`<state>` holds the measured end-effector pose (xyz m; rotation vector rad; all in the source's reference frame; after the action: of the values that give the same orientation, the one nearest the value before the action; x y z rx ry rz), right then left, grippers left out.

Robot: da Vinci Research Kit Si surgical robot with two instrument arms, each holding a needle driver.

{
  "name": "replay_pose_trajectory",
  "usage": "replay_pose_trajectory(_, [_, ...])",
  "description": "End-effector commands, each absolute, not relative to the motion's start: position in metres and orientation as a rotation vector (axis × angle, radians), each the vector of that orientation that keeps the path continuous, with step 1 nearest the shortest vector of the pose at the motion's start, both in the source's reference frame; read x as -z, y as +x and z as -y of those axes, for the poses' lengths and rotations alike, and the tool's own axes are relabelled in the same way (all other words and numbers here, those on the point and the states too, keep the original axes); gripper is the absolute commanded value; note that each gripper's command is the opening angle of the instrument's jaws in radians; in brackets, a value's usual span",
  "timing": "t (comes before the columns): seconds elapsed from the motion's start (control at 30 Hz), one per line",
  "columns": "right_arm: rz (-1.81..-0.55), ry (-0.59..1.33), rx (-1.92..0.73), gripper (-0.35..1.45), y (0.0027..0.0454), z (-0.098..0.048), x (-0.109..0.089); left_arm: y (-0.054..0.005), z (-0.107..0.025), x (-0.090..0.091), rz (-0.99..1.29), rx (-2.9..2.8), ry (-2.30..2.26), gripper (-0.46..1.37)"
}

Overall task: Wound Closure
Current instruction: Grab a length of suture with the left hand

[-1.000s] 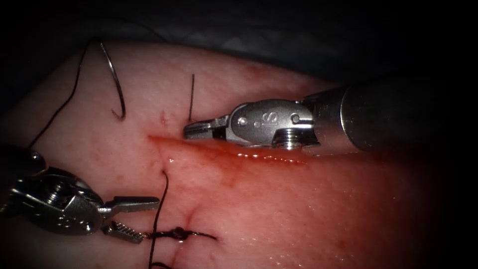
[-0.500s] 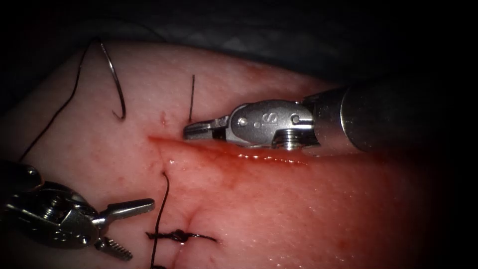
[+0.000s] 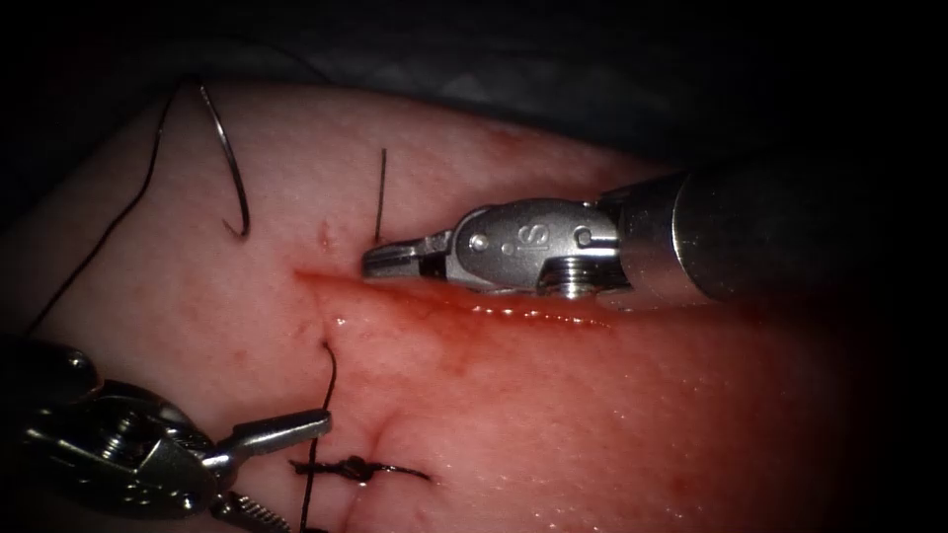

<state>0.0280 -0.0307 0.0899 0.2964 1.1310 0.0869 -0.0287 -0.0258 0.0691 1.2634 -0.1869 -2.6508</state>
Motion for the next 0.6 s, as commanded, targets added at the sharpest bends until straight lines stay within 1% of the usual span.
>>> replay_pose_trajectory(0.03, [-1.131,0.292,-0.090,-0.35,0.0279,0.0307,-0.0899,-0.0291,0.0258,-0.0691,0.168,2.639,1.279,0.70])
replay_pose_trajectory(0.13, [-1.131,0.292,-0.090,-0.35,0.0279,0.0307,-0.0899,-0.0297,0.0258,-0.0692,0.170,2.629,1.279,0.66])
replay_pose_trajectory(0.17, [-1.131,0.292,-0.090,-0.35,0.0279,0.0307,-0.0899,-0.0300,0.0258,-0.0692,0.170,2.623,1.280,0.59])
replay_pose_trajectory(0.2, [-1.131,0.292,-0.090,-0.35,0.0279,0.0307,-0.0899,-0.0301,0.0258,-0.0692,0.167,2.613,1.285,0.44])
replay_pose_trajectory(0.23, [-1.131,0.292,-0.090,-0.35,0.0278,0.0307,-0.0899,-0.0302,0.0258,-0.0692,0.165,2.595,1.290,0.12])
replay_pose_trajectory(0.27, [-1.131,0.292,-0.090,-0.35,0.0278,0.0307,-0.0899,-0.0303,0.0258,-0.0692,0.158,2.572,1.302,-0.15])
replay_pose_trajectory(0.33, [-1.131,0.292,-0.089,-0.35,0.0278,0.0307,-0.0899,-0.0303,0.0258,-0.0692,0.152,2.548,1.311,-0.35])
replay_pose_trajectory(0.6, [-1.131,0.292,-0.089,-0.35,0.0277,0.0307,-0.0902,-0.0293,0.0250,-0.0694,0.147,2.508,1.322,-0.35])
